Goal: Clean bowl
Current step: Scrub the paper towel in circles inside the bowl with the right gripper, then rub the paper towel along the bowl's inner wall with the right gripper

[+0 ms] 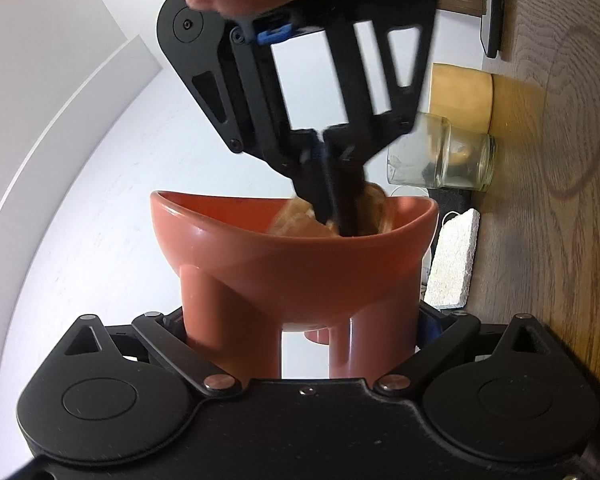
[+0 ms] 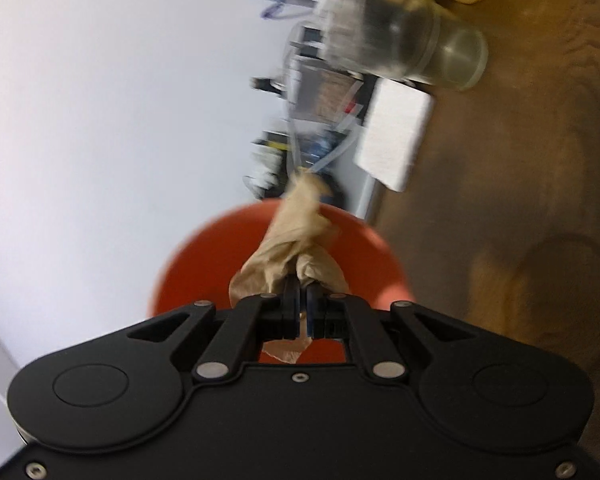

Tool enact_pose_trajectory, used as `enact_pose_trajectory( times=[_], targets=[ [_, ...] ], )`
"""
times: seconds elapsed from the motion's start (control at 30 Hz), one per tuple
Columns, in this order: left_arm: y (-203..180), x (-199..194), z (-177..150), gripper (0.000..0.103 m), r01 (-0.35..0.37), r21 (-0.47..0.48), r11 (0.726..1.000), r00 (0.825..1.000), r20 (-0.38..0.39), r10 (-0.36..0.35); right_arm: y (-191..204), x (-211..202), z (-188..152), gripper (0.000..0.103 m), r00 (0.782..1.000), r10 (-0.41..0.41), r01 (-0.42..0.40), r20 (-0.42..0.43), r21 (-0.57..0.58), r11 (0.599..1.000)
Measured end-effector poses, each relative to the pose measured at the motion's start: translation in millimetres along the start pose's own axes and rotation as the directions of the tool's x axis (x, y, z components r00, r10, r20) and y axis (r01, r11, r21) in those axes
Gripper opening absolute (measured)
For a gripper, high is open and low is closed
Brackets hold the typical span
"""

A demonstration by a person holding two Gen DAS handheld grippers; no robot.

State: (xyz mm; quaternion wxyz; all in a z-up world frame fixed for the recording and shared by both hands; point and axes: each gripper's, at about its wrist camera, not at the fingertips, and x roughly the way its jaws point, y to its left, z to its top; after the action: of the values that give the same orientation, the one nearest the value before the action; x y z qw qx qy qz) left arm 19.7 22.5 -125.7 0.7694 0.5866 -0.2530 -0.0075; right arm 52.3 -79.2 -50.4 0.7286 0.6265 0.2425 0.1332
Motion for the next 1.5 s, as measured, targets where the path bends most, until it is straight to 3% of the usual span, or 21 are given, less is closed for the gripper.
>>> enact_pose_trajectory(
  times=[0.1, 0.23, 0.4, 0.63, 0.87, 1.03, 1.17, 1.23, 1.33, 1.5],
  targets=[
    [0, -1, 0, 0.096, 0.000, 0.001, 1.000, 1.000, -0.002, 0.000, -2, 6, -6, 0.006, 0.998, 0.004, -0.004, -0.055, 0.000, 1.000],
    [0, -1, 0, 0.096, 0.000, 0.001, 1.000, 1.000, -0.002, 0.000, 2, 15, -19, 0.006, 0.987, 0.088, -0.088, -0.138, 0.005, 0.996],
    [-1, -1, 1, 0.096, 0.000, 0.001, 1.000, 1.000, -0.002, 0.000, 8, 13, -16, 0.006, 0.970, 0.219, -0.220, -0.105, -0.004, 0.975],
    [-1, -1, 0, 0.096, 0.000, 0.001, 1.000, 1.000, -0.002, 0.000, 12, 5, 3, 0.006, 0.965, 0.263, -0.263, -0.006, -0.047, 0.964],
    [-2, -2, -2, 0.096, -0.001, 0.001, 1.000, 1.000, -0.003, 0.001, 12, -6, 7, 0.005, 0.993, 0.102, -0.093, 0.064, -0.143, 0.985],
    [-2, -1, 0, 0.096, -0.001, 0.003, 1.000, 1.000, -0.005, 0.001, 7, -1, 5, 0.006, 0.999, -0.032, 0.032, 0.007, -0.149, 0.988],
    [-2, -1, 0, 0.096, -0.001, 0.003, 1.000, 1.000, -0.005, 0.001, 6, 6, 1, 0.006, 0.997, -0.047, 0.036, -0.066, -0.163, 0.986],
    [-2, -1, 0, 0.096, -0.001, 0.003, 1.000, 1.000, -0.005, 0.001, 7, 10, -2, 0.006, 0.992, 0.000, -0.021, -0.123, -0.167, 0.986],
    [-2, -1, 0, 0.096, -0.001, 0.003, 1.000, 1.000, -0.006, 0.001, 9, 10, -4, 0.006, 0.984, 0.104, -0.126, -0.141, -0.153, 0.980],
    [-2, -1, 0, 0.096, -0.001, 0.003, 1.000, 1.000, -0.005, 0.001, 25, 2, -11, 0.005, 0.977, 0.203, -0.215, -0.072, -0.268, 0.939]
  ],
)
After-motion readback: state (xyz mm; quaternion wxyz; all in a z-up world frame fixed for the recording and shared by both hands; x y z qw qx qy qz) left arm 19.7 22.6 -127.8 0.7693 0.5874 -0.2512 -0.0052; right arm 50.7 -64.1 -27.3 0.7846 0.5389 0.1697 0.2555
